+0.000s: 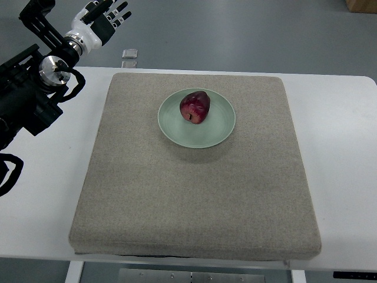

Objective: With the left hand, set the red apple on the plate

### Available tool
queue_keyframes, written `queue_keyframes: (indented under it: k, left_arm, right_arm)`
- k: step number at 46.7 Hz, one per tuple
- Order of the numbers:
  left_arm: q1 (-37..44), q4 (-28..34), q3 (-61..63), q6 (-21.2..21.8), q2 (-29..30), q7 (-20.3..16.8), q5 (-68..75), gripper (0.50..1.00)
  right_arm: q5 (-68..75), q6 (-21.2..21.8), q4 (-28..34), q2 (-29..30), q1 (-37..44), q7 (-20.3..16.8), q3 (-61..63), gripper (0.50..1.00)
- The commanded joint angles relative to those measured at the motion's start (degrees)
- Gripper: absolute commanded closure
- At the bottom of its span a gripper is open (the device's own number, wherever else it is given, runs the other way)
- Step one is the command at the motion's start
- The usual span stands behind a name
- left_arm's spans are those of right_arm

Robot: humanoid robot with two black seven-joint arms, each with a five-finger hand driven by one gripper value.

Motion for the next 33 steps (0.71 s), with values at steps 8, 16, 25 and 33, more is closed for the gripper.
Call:
queue_keyframes:
  k: [8,16,25,33]
  left_arm:
    - [0.92,-0.08,-0.80,-2.84,-0.38,-1.27,-1.14,0.512]
    - [1.18,-0.34,-0.71,-2.31,-0.38,-1.44,-1.58,0.510]
    - [1.09,-0.34,-0.62,-2.31,-0.38,-1.70,-1.23,0.510]
    - [1.27,-0.25,-0.62,-2.31,-0.38,-1.62,-1.14,0.508]
  right_arm:
    - [0.00,0.00,0.00,0.00,0.00,0.01,0.00,0.570]
    - [0.00,0.00,0.00,0.00,0.00,0.01,0.00,0.568]
    - [0.00,0.00,0.00,0.00,0.00,0.01,0.00,0.568]
    - [0.00,0.00,0.00,0.00,0.00,0.01,0.00,0.570]
